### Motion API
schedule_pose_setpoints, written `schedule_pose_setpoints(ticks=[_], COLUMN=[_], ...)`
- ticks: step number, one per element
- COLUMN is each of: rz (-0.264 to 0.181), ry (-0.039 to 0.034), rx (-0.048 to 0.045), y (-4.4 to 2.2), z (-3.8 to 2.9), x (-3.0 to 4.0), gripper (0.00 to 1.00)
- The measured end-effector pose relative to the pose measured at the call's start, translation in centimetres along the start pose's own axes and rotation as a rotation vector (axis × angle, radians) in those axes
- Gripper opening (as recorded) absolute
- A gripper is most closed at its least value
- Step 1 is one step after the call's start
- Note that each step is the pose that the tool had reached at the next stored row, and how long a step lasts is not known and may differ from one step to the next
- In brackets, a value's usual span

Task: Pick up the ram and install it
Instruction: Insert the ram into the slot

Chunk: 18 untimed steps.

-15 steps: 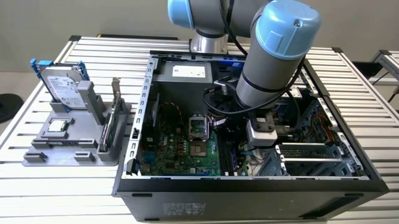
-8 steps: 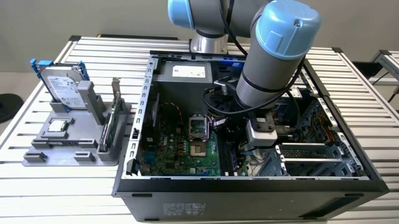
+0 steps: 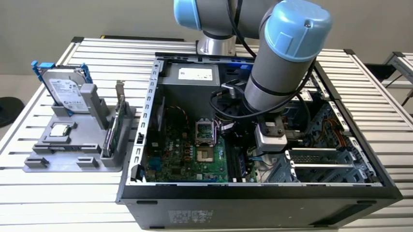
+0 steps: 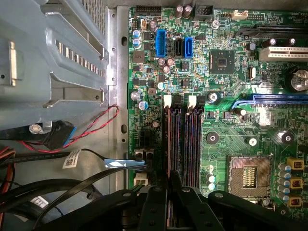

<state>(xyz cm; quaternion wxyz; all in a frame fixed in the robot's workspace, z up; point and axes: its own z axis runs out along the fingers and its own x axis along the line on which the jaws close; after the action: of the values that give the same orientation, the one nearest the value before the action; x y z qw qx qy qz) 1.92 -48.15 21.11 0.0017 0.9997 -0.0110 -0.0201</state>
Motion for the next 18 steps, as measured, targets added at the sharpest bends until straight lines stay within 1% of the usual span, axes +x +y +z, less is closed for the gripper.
schedule_pose_setpoints(ticks=[8,9,18], rz=[0.000,0.000,0.000], ry=[-0.0001,-0.0004,-0.0002], rx=[0.0000,-0.0013,-0.0001], y=[0.00,0.02,0.00], z=[0.00,-0.03,0.00], x=[0.00,-0.01,0.00], gripper=[0.00,1.00,1.00])
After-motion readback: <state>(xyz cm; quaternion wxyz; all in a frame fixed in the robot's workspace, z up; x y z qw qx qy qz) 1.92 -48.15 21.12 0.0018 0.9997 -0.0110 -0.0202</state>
